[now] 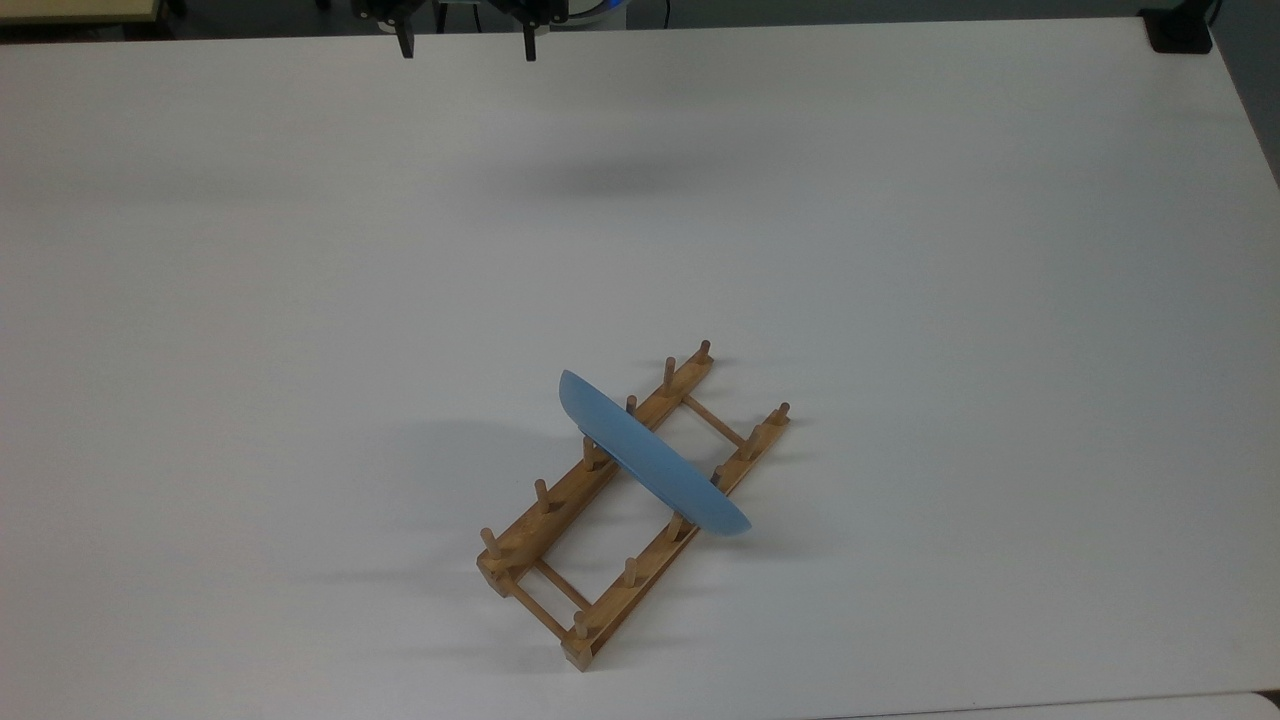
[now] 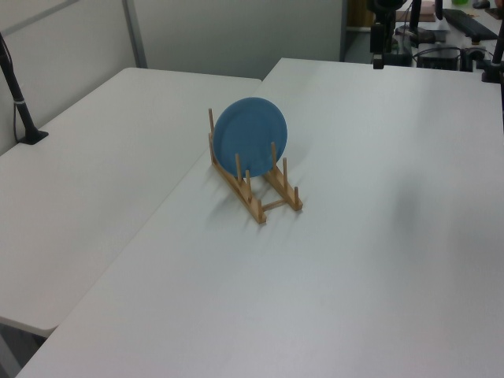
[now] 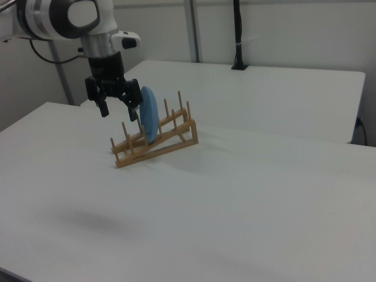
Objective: Place plate in plate rack
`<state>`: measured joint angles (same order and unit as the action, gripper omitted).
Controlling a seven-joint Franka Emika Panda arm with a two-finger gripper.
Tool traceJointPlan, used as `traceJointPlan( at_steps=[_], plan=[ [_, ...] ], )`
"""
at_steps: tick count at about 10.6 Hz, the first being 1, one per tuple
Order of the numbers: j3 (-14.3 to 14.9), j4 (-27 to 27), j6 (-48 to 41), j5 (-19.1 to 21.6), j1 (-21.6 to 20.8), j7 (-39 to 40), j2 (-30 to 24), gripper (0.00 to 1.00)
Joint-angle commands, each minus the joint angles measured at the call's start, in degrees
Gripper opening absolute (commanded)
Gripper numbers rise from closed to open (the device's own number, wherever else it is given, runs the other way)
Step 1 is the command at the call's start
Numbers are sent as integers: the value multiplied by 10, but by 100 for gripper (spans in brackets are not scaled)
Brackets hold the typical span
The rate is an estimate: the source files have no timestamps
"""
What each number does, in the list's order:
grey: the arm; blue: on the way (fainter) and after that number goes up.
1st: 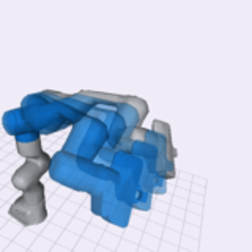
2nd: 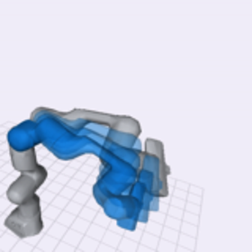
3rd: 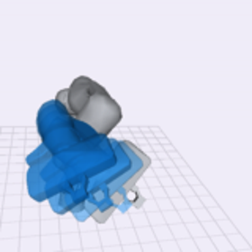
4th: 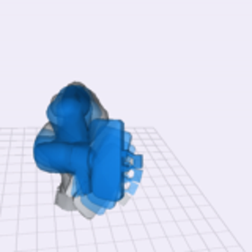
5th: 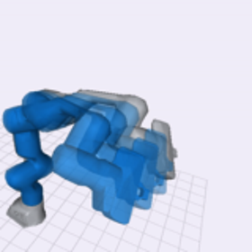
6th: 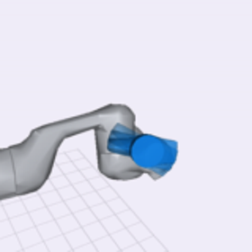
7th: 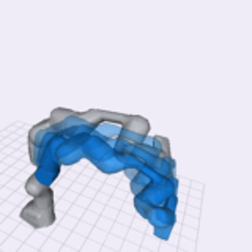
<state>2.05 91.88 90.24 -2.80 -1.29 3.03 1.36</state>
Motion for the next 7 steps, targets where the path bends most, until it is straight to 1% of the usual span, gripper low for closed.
traceJointPlan(
  at_steps=[1, 4, 7],
  plan=[
    [2, 15, 2, 3, 3, -17, -14, 100],
    [2, 14, 23, 3, 2, -35, -12, 100],
    [2, 14, 24, 3, 2, -54, -12, 100]
  ],
)
